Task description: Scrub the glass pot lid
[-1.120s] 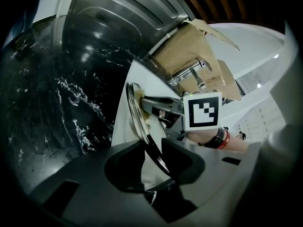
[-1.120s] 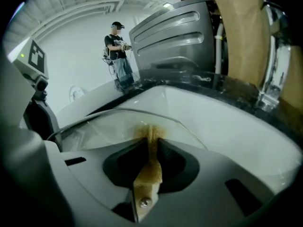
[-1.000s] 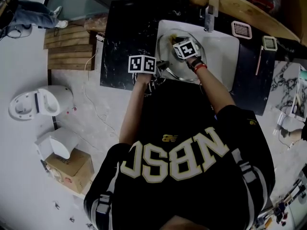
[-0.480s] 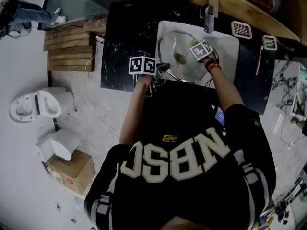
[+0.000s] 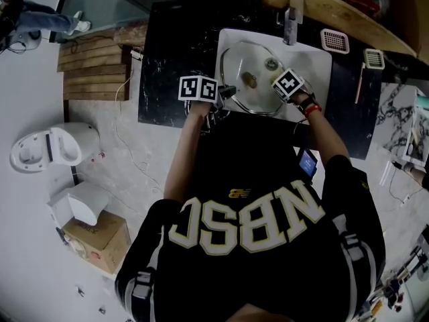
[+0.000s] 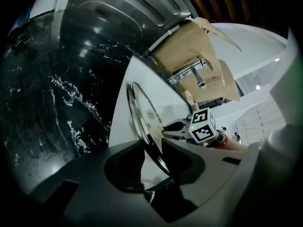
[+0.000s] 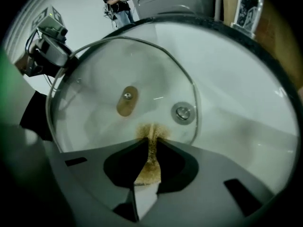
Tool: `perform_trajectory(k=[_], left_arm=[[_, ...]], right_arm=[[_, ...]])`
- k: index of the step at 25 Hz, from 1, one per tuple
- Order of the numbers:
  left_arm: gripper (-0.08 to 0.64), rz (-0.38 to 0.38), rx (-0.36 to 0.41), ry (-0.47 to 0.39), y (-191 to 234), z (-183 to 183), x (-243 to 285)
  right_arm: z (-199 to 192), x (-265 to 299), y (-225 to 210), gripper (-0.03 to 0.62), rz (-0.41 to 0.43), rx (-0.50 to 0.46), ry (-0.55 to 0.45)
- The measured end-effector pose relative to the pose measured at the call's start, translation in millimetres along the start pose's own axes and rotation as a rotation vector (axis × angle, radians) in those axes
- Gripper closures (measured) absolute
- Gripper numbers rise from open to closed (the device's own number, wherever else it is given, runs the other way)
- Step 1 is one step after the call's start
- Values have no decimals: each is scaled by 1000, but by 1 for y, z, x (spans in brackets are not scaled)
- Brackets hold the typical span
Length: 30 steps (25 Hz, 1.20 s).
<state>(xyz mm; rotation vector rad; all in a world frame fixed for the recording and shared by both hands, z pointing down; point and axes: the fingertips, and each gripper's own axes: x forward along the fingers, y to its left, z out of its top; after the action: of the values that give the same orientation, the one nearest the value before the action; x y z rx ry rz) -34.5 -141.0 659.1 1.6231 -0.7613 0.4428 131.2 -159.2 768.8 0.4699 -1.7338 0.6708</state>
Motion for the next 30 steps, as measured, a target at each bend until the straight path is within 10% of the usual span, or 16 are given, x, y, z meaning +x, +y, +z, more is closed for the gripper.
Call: perform_trajectory(k=[11,30], left_arm=[[436,19,29,31,1,-2,-1],[430,31,34,-2,0,-4,-2]], right_arm=[[64,-28,96,529,242,125,-279],[149,4,10,522,-71,164,-371]])
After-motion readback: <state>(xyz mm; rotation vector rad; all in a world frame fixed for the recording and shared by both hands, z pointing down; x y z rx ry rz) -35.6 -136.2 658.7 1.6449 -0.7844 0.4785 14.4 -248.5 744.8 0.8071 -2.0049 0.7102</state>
